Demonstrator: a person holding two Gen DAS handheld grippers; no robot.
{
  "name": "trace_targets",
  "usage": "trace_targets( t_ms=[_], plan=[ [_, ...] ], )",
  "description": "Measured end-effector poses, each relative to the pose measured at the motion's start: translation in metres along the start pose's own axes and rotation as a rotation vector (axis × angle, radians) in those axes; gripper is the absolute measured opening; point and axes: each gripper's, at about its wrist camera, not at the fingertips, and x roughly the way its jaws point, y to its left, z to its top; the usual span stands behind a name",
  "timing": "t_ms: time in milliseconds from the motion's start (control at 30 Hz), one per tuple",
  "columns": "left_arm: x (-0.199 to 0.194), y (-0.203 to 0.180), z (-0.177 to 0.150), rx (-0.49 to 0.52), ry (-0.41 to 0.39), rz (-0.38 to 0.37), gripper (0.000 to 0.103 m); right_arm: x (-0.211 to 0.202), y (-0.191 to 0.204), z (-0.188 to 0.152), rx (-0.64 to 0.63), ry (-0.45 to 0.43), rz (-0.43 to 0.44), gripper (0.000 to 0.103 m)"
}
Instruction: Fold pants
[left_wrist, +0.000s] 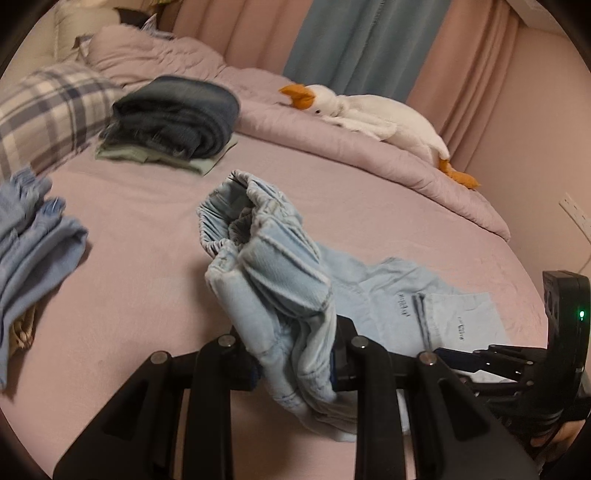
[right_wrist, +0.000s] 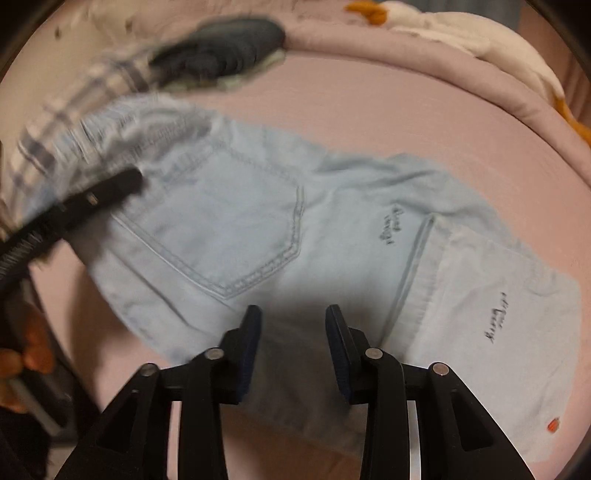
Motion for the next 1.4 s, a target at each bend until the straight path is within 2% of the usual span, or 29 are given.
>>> trace_targets(
  t_ms=[133,333,567,633,733,867,967,1033,1100,1167,1233,1333,1400],
  plan=[
    [-0.006,-0.023,0.007,0.052,-0.023,-0.021,0.025,-0.022,-0.036,-0.017,0.126,-0.057,0.025,0.037],
    [-0.012,-0.063,0.015,0.142,-0.041,-0.049,0.025,-0.026,-0.091,-0.044,0.323,-0.065,0.026,0.037],
    [-0.008,-0.107,0.013,0.23,-0.028,-0.085,0.025,-0.033,-0.124,-0.056,0.49,-0.108,0.14,0.037],
    [-0.003,-0.123,0.01,0.264,-0.018,-0.088,0.025,-0.033,-0.134,-0.059,0.554,-0.123,0.201,0.039],
    [0.005,-0.138,0.001,0.308,-0.001,-0.086,0.025,-0.031,-0.148,-0.068,0.682,-0.161,0.342,0.044],
    [0.025,-0.161,-0.018,0.382,0.061,-0.084,0.026,-0.021,-0.169,-0.084,0.902,-0.242,0.616,0.055],
    [0.039,-0.176,-0.035,0.454,0.106,-0.081,0.029,-0.009,-0.174,-0.088,1.011,-0.284,0.775,0.062],
    [0.048,-0.183,-0.045,0.496,0.137,-0.09,0.038,0.0,-0.177,-0.091,1.071,-0.29,0.87,0.066],
    [0.055,-0.185,-0.052,0.514,0.174,-0.114,0.071,0.006,-0.178,-0.094,1.108,-0.279,0.923,0.067],
    [0.057,-0.181,-0.06,0.511,0.191,-0.12,0.084,0.01,-0.174,-0.091,1.113,-0.251,0.939,0.067],
    [0.054,-0.173,-0.062,0.502,0.186,-0.146,0.084,0.005,-0.175,-0.09,1.099,-0.228,0.947,0.068],
    [0.035,-0.154,-0.06,0.465,0.168,-0.187,0.084,0.001,-0.174,-0.087,1.07,-0.199,0.913,0.069],
    [0.018,-0.135,-0.057,0.411,0.14,-0.206,0.088,0.0,-0.176,-0.081,1.043,-0.18,0.872,0.069]
  ],
)
